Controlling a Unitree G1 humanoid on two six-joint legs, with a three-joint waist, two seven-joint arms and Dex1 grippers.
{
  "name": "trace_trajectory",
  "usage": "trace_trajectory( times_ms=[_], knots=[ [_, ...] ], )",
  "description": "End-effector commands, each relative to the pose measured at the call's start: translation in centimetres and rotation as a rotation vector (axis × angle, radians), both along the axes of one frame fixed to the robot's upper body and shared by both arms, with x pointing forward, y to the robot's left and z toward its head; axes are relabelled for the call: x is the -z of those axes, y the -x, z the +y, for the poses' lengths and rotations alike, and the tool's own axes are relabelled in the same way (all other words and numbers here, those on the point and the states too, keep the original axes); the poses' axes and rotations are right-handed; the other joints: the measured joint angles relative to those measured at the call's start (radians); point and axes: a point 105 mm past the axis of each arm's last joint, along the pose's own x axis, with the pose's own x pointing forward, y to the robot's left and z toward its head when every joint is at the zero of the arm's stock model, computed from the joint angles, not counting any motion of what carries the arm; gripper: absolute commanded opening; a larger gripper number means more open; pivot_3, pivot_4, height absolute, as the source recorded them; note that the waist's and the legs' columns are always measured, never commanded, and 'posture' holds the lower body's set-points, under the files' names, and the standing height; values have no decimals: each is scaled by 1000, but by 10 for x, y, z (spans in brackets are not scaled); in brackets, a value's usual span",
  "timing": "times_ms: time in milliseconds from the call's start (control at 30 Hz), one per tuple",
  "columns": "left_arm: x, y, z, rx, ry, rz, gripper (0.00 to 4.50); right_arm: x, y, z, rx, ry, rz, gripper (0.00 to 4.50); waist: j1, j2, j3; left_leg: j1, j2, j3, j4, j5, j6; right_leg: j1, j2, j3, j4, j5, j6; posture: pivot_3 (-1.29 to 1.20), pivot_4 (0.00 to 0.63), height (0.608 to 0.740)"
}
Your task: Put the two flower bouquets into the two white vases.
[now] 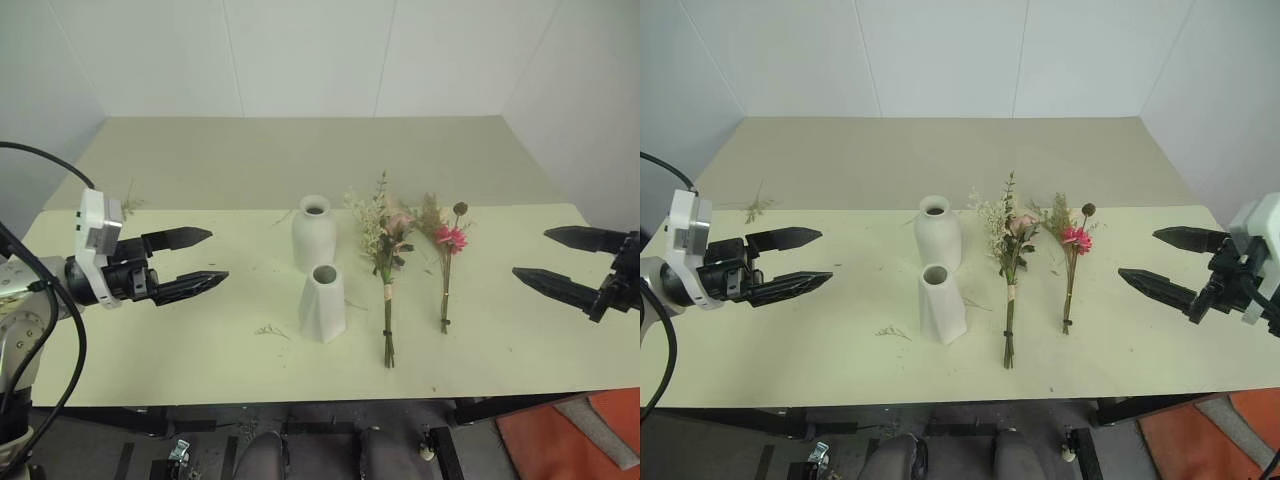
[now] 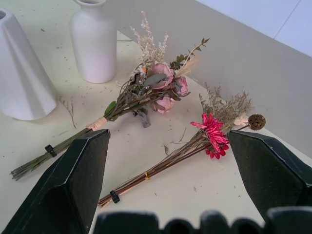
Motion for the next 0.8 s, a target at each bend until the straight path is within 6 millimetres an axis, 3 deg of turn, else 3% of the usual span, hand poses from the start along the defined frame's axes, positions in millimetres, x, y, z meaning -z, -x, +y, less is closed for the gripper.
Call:
trace_trajectory(
  times_ms=[33, 567, 800],
  knots=[
    [-11, 3, -2, 15, -12, -54, 4466, -10, 1, 2, -12, 30, -55, 4500, 0, 0, 0, 0, 0, 0, 0, 0, 0, 0, 0, 0, 0, 0, 0, 0, 150, 740],
    [-12, -4, -4, 37, -19, -83, 4466, -6, -12, 0, 14, 19, -35, 4500, 0, 0, 0, 0, 0, 0, 0, 0, 0, 0, 0, 0, 0, 0, 0, 0, 150, 740],
    [-24, -20, -13, 37, 8, -142, 4466, 17, -26, 10, 108, 85, 194, 4500, 0, 0, 0, 0, 0, 0, 0, 0, 0, -1, 0, 0, 0, 0, 0, 0, 150, 740]
  ],
)
